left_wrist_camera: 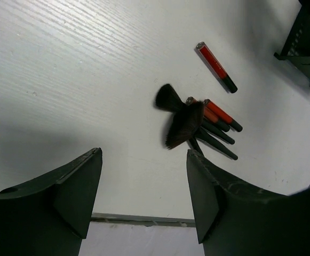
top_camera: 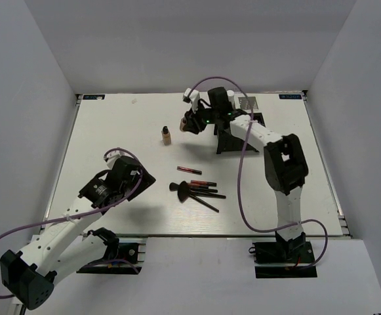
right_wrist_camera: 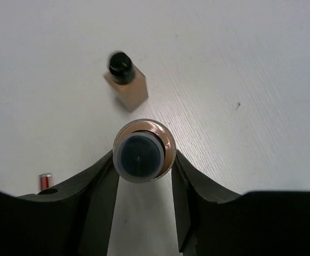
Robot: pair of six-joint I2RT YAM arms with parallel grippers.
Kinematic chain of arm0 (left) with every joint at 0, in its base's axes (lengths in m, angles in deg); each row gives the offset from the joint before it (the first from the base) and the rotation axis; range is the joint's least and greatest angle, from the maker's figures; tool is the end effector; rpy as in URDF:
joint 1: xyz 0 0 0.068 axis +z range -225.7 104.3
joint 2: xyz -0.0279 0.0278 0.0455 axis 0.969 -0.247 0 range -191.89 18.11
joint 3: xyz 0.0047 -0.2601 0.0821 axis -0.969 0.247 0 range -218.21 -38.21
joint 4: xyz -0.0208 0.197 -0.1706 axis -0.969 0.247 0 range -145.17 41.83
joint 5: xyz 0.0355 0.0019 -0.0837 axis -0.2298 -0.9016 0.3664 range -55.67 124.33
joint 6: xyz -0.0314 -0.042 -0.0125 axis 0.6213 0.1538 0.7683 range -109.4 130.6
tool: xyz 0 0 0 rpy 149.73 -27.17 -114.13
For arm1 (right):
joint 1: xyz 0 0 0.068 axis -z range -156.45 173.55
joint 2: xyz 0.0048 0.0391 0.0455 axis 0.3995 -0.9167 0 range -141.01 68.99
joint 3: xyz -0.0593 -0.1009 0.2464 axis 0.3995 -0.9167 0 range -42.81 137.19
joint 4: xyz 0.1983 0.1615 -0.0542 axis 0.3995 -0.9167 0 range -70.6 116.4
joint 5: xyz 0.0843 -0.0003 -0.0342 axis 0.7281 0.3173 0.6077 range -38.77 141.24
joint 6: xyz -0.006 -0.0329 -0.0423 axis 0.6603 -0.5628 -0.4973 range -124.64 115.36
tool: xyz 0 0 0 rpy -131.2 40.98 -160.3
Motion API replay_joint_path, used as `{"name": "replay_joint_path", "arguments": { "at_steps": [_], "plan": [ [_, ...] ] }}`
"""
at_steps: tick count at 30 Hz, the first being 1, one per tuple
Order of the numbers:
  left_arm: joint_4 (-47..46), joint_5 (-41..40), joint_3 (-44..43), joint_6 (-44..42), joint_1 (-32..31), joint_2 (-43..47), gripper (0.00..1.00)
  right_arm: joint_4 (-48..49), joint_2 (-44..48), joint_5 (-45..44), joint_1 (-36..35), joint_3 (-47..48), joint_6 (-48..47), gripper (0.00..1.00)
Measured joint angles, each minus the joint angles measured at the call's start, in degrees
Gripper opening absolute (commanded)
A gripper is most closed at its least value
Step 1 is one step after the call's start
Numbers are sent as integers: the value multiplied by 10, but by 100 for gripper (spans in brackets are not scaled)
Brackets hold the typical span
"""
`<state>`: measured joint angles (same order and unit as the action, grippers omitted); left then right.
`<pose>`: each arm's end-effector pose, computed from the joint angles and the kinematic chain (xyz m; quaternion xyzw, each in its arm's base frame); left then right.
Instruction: Organize the makeup
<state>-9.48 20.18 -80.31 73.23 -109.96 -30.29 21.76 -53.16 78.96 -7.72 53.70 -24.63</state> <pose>0.1386 -0.0839 0.2582 -0.2688 0.8998 -0.1646 0.3016 0.4174 0.2728 0.2319 -0.4717 0.7075 0.2543 0.4606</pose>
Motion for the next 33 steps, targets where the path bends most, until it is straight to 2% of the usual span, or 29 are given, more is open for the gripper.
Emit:
{"name": "replay_joint_path", "arguments": {
  "at_steps": [7,13,23,33],
  "plan": [
    [-43,4,0,-22,0,-24,74,-4,156,121,14,-31,5,16],
    [-80,13,0,-43,0,-43,74,-12,254,164,49,-51,19,16],
    [-125,32,3,-68,0,-57,74,-29,328,106,184,-118,22,16],
    [-149,45,4,-82,0,-71,74,-46,299,43,267,-125,13,15]
  ]
}}
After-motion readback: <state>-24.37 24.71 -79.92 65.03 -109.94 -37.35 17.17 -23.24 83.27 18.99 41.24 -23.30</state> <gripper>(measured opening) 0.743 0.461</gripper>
